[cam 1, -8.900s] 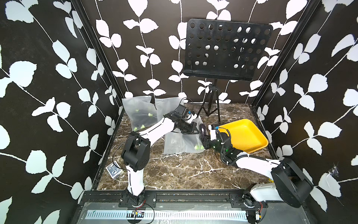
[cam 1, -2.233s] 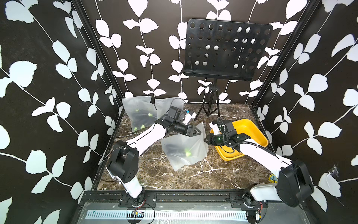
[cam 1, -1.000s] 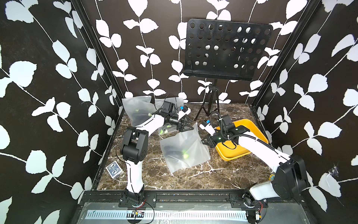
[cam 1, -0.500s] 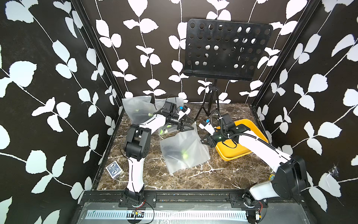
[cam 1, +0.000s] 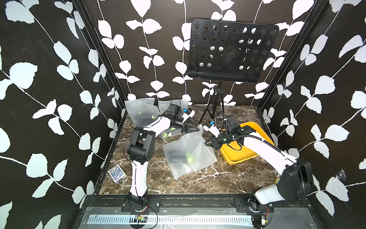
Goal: Place the eggplant in a zip-top bag and seal the zipper
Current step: Adjust the zipper food storage bag in the zipper food storage bag.
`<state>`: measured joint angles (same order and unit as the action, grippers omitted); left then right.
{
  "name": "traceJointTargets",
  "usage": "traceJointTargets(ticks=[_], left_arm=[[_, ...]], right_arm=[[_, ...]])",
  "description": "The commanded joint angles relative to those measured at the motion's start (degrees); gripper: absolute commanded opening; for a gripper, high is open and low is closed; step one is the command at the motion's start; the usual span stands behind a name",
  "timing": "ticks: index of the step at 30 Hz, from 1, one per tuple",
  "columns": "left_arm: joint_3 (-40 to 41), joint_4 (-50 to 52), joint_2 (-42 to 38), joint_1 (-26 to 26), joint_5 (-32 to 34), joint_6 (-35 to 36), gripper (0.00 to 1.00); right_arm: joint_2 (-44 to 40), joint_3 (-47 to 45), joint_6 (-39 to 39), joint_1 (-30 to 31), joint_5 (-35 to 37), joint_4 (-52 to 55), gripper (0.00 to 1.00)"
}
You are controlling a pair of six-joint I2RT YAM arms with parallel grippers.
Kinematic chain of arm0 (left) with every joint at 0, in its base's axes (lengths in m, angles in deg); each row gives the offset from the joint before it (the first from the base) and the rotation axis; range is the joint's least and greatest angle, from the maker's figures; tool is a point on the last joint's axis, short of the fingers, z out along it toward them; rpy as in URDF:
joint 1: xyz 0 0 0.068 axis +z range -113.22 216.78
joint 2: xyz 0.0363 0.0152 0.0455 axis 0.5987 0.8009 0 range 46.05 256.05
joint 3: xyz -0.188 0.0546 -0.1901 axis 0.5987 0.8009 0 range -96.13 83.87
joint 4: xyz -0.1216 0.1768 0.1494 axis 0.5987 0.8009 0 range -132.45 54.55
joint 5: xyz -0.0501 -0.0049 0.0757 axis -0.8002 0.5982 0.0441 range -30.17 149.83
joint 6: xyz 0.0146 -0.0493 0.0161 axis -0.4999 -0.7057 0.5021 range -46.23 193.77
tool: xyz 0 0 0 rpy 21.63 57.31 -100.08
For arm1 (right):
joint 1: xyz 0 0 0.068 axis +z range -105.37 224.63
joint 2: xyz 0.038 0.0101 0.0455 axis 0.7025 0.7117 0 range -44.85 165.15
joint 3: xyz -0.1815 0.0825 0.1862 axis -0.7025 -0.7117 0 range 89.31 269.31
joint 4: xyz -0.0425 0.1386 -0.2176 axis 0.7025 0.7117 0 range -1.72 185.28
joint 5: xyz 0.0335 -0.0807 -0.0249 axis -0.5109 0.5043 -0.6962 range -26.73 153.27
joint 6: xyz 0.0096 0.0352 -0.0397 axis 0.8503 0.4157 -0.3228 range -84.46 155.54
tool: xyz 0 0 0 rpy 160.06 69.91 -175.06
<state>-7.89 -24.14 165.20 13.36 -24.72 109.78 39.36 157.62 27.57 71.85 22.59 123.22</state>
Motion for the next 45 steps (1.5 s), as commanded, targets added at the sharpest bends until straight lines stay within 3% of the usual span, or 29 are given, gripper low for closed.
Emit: traceJointTargets(ticks=[1, 8, 11, 17, 23, 24, 27, 29, 33, 37, 41, 45], left_arm=[[-0.81, 1.48, -1.03, -0.15, 0.14, -0.61, 0.26], [-0.35, -1.23, -1.59, 0.08, 2.26, -4.17, 0.23], [0.29, -4.11, -2.31, 0.23, 2.9, -6.83, 0.1], [1.05, -6.09, -3.06, 0.22, 3.49, -8.8, 0.0], [1.37, -6.0, -3.82, 0.23, 4.4, -9.47, 0.0], [1.45, -6.03, -4.08, 0.23, 4.76, -9.6, 0.0], [2.48, -5.77, -4.87, 0.31, 6.18, -9.58, 0.0], [3.33, -5.57, -5.23, 0.31, 7.71, -9.55, 0.0], [3.44, -4.45, -4.93, 0.3, 10.71, -9.94, 0.0], [3.37, -4.72, -5.15, 0.24, 10.41, -11.01, 0.0], [3.46, -4.55, -5.67, 0.22, 11.31, -11.09, 0.0], [3.7, -3.81, -6.21, 0.21, 11.87, -10.8, 0.0]], right_arm=[[-0.53, 0.26, -1.51, -0.8, 0.85, -1.09, 0.0], [-0.99, -0.83, -1.44, -1.49, 1.56, -1.77, 0.0], [-1.12, -1.45, -1.25, -1.78, 1.66, -2.07, 0.0], [-1.06, -2.28, -1.03, -1.85, 1.75, -2.51, 0.0], [-1.14, -2.71, -0.76, -1.93, 1.96, -3.29, 0.0], [-1.21, -2.7, -0.64, -1.99, 2.61, -3.14, 0.01], [-2.31, -2.73, -0.45, -2.8, 4.84, -2.15, 0.31], [-4.51, -3.57, 1.04, -4.05, 10.07, -3.36, 0.41], [-10.2, -7.27, 6.19, -8.66, 14.26, -10.04, 0.49], [-12.38, -9.25, 9.47, -8.31, 12.1, -19.35, 0.51], [-5.73, -6.97, 10.04, -3.52, 14.99, -28.56, 0.51], [0.55, -3.09, 9.78, -2.64, 15.43, -34.76, 0.49]])
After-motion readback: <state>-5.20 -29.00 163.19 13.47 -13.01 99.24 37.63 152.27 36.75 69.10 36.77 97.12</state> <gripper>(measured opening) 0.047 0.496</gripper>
